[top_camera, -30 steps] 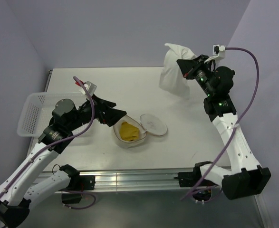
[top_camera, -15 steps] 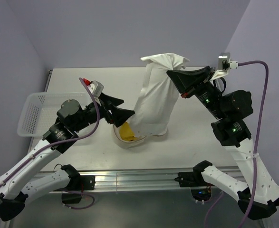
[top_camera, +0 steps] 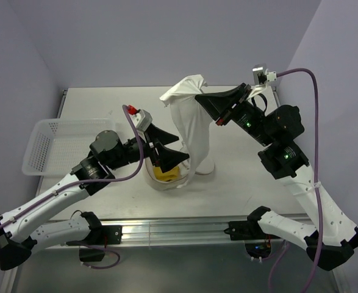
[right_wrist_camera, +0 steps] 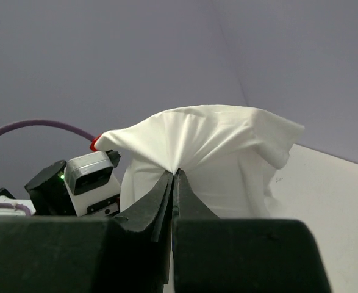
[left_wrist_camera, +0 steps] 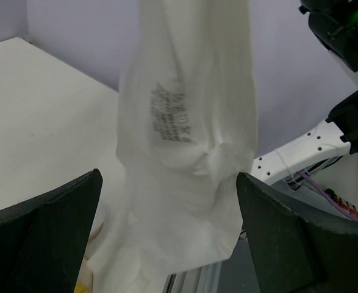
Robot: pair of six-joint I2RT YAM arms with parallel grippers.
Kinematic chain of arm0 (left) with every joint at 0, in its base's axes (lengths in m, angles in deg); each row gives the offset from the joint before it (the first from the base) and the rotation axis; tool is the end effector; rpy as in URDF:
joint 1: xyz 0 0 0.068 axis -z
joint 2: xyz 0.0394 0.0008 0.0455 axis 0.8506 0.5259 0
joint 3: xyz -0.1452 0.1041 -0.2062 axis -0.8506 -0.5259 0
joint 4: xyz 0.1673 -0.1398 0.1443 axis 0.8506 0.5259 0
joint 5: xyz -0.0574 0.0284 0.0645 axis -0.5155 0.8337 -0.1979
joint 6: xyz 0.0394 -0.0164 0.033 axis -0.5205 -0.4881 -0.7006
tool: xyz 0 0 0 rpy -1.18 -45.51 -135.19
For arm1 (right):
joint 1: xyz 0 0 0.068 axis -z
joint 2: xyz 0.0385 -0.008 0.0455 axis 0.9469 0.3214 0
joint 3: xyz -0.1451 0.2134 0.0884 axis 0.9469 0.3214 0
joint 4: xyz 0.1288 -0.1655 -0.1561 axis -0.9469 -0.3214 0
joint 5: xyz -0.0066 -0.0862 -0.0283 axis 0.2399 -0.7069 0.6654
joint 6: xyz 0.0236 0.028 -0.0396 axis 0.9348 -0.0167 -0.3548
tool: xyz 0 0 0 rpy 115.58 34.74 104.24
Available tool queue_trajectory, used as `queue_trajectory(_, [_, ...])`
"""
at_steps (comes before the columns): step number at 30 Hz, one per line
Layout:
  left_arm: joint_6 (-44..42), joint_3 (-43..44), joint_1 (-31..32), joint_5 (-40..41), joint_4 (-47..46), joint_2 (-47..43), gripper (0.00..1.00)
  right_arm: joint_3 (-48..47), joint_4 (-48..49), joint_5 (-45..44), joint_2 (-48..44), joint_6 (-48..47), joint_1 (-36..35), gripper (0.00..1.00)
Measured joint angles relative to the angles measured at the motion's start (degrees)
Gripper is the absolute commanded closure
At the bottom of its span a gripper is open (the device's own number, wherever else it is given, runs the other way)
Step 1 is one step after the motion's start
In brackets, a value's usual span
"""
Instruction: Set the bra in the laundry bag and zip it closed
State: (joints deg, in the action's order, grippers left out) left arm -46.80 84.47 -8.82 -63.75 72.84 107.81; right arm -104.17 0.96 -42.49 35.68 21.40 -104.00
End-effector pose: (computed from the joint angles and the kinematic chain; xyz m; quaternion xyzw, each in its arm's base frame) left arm 0.1395 -0.1812 0.3939 0.2571 0.6253 -0.5349 0.5068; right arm 0.1517 0.1113 0.4964 -0.1542 0.5529 0.4993 0.6490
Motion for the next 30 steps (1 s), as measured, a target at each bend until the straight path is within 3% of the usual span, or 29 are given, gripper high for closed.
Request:
queue_trajectory(14, [2.29, -6.12, 1.92, 2.14, -3.19, -5.77, 0.01, -1.25, 0.0, -1.33, 0.02, -1.01, -0.74, 1.0])
queue_trajectory(20, [2.27, -4.61, 2.03, 2.36, -5.42, -2.25, 0.01, -1.25, 0.0, -1.68, 0.0, -1.03, -2.45, 1.0])
queue_trajectory(22, [2.29, -3.8, 2.12, 2.36, -5.68, -0.68, 0.05, -1.22, 0.0, -1.88, -0.09, -1.01, -2.6, 1.0])
queue_trajectory(26, [2.45, -3.1, 2.4, 2.43, -6.29, 1.18, 0.29, -1.2, 0.0, -2.21, -0.15, -0.98, -2.64, 1.0])
queue_trajectory(27, [2.51, -3.1, 2.49, 2.56, -6.34, 1.22, 0.48, -1.18, 0.0, -2.29, -0.15, -0.98, -2.64, 1.0])
queue_trajectory(30, [2.58, -3.1, 2.6, 2.8, -6.56, 0.79, 0.69, -1.09, -0.46, -3.56, -0.15, -1.03, -2.73, 1.0])
